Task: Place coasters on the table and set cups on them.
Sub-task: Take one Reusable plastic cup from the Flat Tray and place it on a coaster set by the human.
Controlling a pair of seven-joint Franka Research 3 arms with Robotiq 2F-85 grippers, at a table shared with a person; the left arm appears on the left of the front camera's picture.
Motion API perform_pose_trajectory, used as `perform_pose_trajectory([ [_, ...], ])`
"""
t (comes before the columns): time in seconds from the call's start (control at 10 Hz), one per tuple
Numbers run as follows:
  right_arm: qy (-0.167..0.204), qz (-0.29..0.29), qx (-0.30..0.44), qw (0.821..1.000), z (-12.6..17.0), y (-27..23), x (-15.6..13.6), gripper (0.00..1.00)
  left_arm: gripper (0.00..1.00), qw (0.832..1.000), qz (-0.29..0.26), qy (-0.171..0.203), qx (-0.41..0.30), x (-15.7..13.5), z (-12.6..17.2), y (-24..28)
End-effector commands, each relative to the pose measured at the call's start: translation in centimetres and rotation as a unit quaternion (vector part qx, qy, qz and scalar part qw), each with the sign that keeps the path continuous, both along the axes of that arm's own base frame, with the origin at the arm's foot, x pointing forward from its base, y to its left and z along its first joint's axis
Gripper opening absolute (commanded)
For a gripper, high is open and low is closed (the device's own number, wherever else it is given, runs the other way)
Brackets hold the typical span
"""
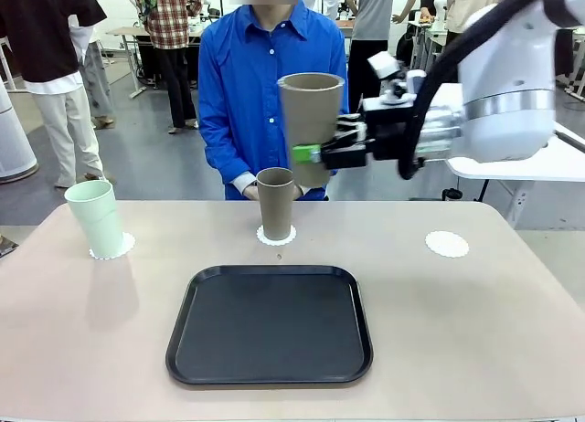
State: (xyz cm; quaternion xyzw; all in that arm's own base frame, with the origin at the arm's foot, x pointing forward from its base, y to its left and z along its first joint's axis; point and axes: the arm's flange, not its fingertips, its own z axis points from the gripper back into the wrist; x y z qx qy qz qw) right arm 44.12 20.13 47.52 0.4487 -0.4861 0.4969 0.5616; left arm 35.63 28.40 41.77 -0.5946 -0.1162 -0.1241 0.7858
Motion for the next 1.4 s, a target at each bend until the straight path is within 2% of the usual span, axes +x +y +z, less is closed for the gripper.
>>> perform_pose_trajectory([
  [0.0,0.001,-0.092,0.025,0.995,-1.0,-6.3,3.8,0.82,1.0,1.0,-0.001,-0.002,0.001,-0.1,0.2,0.0],
  [0.3,0.007,-0.204,0.028,0.979,-3.3,-18.4,3.9,0.82,1.0,1.0,-0.001,-0.002,0.001,-0.1,0.2,0.0],
  [0.5,0.007,-0.268,0.042,0.962,-3.9,-24.4,3.4,0.82,1.0,1.0,-0.001,-0.002,0.001,-0.1,0.2,0.0],
  [0.7,0.007,-0.277,0.046,0.96,-4.3,-26.9,2.8,0.82,1.0,1.0,-0.001,-0.002,0.001,-0.1,0.2,0.0],
  [1.0,0.012,-0.275,0.043,0.96,-4.7,-27.3,3.7,0.82,1.0,1.0,-0.001,-0.002,0.001,-0.1,0.2,0.0],
  [1.3,0.021,-0.285,0.035,0.958,-4.1,-28.2,3.2,0.82,1.0,1.0,-0.001,-0.002,0.001,-0.1,0.2,0.0],
])
